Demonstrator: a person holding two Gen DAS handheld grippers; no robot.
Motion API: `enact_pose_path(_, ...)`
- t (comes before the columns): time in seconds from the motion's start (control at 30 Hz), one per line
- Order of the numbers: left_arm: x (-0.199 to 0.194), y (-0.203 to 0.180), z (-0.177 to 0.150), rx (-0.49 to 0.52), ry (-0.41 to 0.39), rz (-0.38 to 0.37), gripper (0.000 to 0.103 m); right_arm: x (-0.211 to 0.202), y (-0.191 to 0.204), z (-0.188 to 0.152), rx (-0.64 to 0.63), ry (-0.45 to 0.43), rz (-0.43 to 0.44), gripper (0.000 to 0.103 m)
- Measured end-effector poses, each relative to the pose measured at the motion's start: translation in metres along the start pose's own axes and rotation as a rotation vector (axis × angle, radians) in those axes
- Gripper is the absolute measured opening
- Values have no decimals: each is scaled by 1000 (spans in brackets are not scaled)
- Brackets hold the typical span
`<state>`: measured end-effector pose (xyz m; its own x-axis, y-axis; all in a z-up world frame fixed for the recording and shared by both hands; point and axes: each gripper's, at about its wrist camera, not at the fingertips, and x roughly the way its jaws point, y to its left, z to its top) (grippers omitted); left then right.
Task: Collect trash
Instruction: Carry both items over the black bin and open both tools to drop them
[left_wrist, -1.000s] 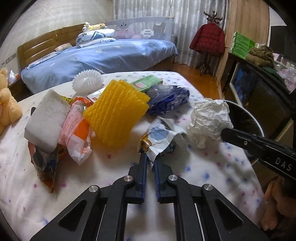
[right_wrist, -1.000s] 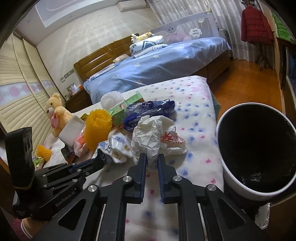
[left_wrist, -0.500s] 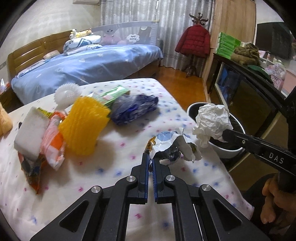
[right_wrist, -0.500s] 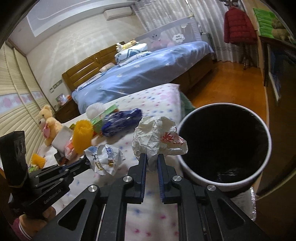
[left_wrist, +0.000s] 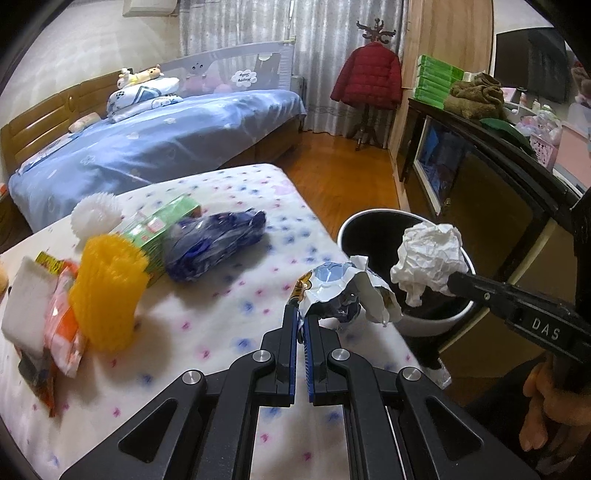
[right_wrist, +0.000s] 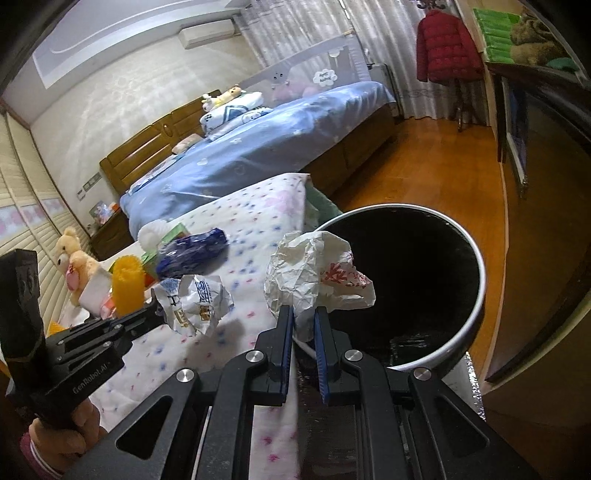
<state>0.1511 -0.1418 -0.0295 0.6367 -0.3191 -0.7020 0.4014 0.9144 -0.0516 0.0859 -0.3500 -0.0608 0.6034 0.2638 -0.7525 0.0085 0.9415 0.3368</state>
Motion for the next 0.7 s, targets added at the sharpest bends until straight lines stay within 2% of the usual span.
enact_pose_path(0.37,28,-28,18,46,10,-8,3,-3,-23,2,28,13,-54,11)
enact_pose_path(0.7,57,-52,32,103,36,-8,3,-1,-38,8,44,23,-67,11)
